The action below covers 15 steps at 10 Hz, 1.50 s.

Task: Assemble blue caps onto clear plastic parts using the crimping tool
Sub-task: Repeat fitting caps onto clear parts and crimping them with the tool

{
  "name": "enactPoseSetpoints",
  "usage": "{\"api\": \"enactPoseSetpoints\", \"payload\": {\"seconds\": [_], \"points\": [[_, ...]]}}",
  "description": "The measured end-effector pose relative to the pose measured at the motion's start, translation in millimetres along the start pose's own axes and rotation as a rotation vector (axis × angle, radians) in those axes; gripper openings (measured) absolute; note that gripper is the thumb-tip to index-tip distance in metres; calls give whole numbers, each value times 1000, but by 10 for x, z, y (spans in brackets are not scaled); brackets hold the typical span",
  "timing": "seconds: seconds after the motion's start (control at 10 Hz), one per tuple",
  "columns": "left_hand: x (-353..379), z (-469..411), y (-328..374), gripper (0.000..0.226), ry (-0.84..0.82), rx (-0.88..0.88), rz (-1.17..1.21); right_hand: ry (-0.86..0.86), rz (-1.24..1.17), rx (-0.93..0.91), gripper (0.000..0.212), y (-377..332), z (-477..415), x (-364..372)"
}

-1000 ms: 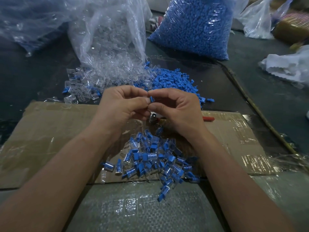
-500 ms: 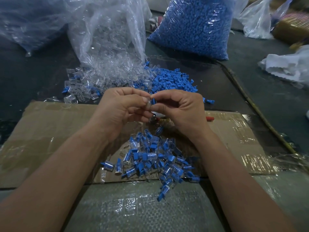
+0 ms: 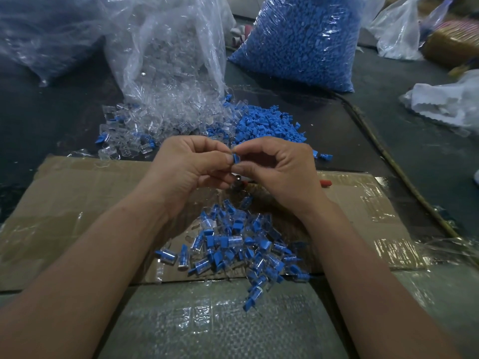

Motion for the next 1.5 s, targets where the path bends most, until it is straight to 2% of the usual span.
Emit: {"api": "enactPoseSetpoints", "payload": {"seconds": [0.2,0.3,0.4,0.5,0.6,0.7,0.9,1.1,1.3,1.5], "points": [[-107,-24,0,19,106,20,67,-35,183,325,17,334,-6,-345],[-121,-30,-2,19,111,22,66,-203,283,450,21,458,40,-421],[-134,-39,-9,19,114,20,71,-390,367,548,43,539,125,-368],[-137,-49,-17,19,108,21,72,-478,502,558,63,573,158,-291],[-128,-49,-18,19,97,24,71,-463,572,546,63,567,137,-270],[-128,-50,-12,18,88,29,62,-438,588,530,54,533,125,-254],[-130,-54,-11,17,76,37,73,-309,725,494,38,440,48,-255],[-129,-59,-15,16,80,41,69,-252,908,437,14,404,9,-165],[-121,-47,-17,16,78,42,83,-218,836,429,9,435,30,-192],[-103,-43,-19,13,109,74,96,5,689,265,12,247,-17,-339]]}}
Point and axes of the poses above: each hand's wrist, its own z-axis away from the middle knuckle, its own x-axis out of the palm, y = z × x, the point moved 7 cm from there along -z, towards the middle knuckle, and after that the axes turned 8 degrees about x, right-handed, at the moved point
